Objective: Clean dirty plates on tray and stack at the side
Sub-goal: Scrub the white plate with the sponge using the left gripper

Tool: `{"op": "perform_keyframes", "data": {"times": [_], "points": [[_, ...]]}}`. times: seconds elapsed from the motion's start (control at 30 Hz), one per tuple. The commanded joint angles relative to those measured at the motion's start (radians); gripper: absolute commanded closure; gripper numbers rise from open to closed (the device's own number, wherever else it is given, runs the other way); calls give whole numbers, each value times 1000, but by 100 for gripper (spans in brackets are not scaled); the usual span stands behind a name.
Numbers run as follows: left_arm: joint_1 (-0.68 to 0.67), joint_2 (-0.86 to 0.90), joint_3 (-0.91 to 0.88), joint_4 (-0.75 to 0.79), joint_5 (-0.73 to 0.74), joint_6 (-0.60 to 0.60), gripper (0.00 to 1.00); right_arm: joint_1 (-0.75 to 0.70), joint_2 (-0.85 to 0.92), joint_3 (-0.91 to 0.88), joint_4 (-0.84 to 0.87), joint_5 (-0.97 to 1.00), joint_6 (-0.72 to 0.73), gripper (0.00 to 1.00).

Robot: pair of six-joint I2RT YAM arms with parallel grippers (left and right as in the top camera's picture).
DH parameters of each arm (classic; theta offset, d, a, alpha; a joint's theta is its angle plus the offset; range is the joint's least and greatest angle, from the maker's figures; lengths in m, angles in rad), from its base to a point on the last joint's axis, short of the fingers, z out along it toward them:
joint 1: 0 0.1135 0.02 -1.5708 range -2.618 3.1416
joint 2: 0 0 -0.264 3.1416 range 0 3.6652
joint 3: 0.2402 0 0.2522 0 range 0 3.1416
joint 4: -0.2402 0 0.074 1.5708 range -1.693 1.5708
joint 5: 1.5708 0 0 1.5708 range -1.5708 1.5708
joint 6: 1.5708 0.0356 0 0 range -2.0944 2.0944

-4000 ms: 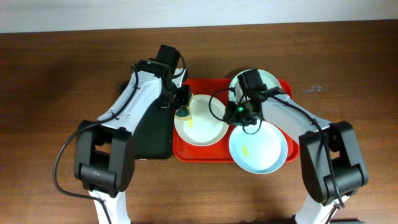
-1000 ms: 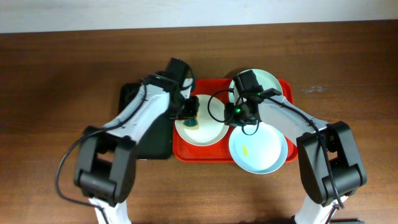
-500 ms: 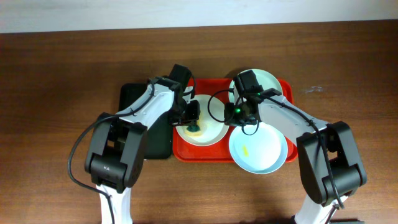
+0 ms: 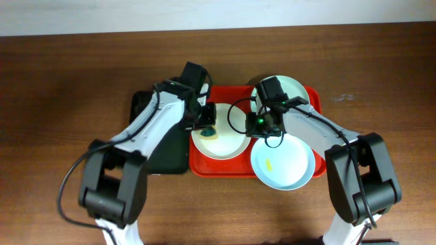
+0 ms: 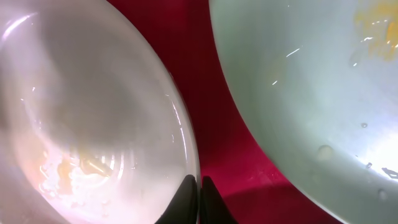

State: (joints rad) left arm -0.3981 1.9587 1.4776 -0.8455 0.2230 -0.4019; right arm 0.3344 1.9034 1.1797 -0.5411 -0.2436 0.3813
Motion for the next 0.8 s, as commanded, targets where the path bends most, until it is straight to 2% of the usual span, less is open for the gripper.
{"op": "perform_keyframes", "data": {"times": [0.0,0.47,0.77], "points": [[-3,17,-8,-5,-119,-39,100,6,18,-3,15,-14,-6,96],[-25,235,-11,45,-39,-1,100,6,18,-3,18,-14,-6,96],[-76,248,-11,91,206,174,100,6,18,-3,18,-14,-6,96]]}}
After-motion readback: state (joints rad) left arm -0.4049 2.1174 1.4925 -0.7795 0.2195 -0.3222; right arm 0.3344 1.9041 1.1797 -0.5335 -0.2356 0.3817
